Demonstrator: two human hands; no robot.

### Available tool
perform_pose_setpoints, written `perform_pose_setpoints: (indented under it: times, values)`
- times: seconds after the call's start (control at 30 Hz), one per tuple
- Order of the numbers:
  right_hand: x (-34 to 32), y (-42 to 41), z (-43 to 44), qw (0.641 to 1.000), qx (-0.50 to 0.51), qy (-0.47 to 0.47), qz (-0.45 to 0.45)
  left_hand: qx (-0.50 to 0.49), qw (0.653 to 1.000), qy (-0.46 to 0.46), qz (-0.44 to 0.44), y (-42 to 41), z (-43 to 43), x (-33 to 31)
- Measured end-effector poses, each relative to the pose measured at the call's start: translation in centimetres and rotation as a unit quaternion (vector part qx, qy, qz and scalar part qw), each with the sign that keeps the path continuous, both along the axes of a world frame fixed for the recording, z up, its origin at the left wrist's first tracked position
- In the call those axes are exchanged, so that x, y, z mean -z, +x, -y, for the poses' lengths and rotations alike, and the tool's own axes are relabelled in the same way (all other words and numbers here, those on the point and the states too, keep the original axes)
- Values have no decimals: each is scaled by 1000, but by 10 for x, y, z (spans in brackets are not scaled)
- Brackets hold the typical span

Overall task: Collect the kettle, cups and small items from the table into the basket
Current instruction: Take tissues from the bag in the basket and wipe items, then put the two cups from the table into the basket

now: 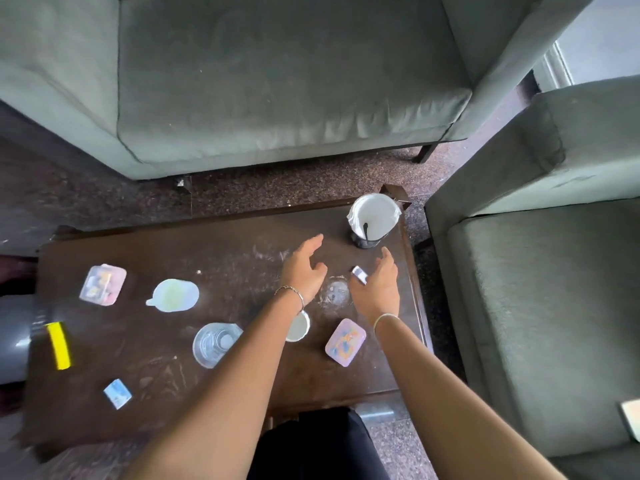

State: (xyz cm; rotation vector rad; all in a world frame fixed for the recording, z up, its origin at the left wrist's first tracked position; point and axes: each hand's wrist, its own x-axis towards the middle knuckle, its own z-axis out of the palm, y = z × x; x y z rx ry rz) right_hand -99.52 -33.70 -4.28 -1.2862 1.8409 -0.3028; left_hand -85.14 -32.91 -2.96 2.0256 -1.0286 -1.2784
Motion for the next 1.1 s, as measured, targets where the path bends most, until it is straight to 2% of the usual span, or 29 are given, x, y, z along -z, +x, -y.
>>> perform_pose_setpoints:
  times: [0.3,0.47,0.63,0.8,1.1]
  values:
    - [-17,73,-83,996,-79,-34,7,50,992,-12,111,83,-99,-16]
    - [-21,120,-140,991,-121,-56,1,35,992,-2,122,129,-161,-18]
    - [-11,151,-182,990,-130,-23,44,43,989,1,142,160,-207,-7]
    - [15,166,-195,987,-156,17,46,47,989,10,140,171,-224,21]
    - [66,182,-173,977,-208,45,9,103,985,29,133,176,-205,72]
